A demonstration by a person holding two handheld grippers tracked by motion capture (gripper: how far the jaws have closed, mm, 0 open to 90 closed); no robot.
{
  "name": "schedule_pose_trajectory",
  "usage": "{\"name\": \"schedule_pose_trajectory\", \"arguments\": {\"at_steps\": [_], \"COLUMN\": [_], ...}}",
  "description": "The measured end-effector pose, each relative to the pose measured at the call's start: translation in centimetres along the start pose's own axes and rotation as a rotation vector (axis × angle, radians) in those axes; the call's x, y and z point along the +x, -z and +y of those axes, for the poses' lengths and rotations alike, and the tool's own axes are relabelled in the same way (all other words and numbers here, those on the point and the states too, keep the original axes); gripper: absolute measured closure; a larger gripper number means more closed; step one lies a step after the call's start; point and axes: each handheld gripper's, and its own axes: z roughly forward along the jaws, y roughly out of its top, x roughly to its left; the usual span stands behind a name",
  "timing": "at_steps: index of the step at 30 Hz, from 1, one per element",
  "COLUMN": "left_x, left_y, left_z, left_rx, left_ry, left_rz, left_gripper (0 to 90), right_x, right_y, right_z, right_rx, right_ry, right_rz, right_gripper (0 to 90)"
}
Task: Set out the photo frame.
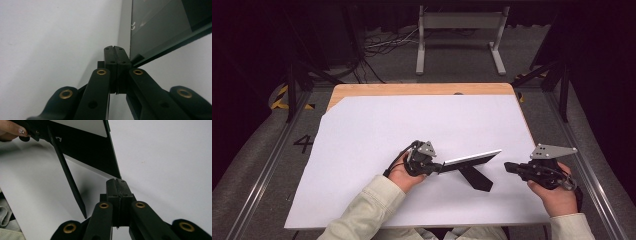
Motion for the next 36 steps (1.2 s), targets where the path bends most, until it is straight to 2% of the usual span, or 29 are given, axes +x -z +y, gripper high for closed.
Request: {"name": "schedule_pose_trajectory", "arguments": {"at_steps": [3,5,10,14,19,24,36], "left_x": [-0.2,-0.5,-1.1,-1.6,-2.2,-2.7,-3.4], "left_y": [0.0,-0.1,-0.3,-0.4,-0.7,-1.0,-1.4], "left_z": [0.1,0.2,0.4,0.5,0.8,0.9,1.1], "left_rx": [0.013,0.023,0.039,0.052,0.068,0.076,0.077], "left_ry": [-0.01,-0.025,-0.066,-0.08,-0.117,-0.132,-0.139], "left_rz": [-0.01,-0.017,-0.037,-0.068,-0.093,-0.112,-0.161], "left_gripper": [90.0,90.0,90.0,90.0,90.0,90.0,90.0], "right_x": [0.0,0.1,0.2,0.3,0.6,0.8,1.7], "right_y": [0.1,0.3,0.6,0.8,0.9,1.1,1.2], "right_z": [0.1,0.1,0.1,0.3,0.4,0.6,1.1], "right_rx": [0.004,0.004,0.013,0.018,0.029,0.036,0.059], "right_ry": [-0.011,-0.038,-0.063,-0.076,-0.073,-0.07,-0.045], "right_rz": [0.003,0.011,0.023,0.035,0.04,0.054,0.083], "right_gripper": [90.0,90.0,90.0,90.0,90.0,90.0,90.0]}}
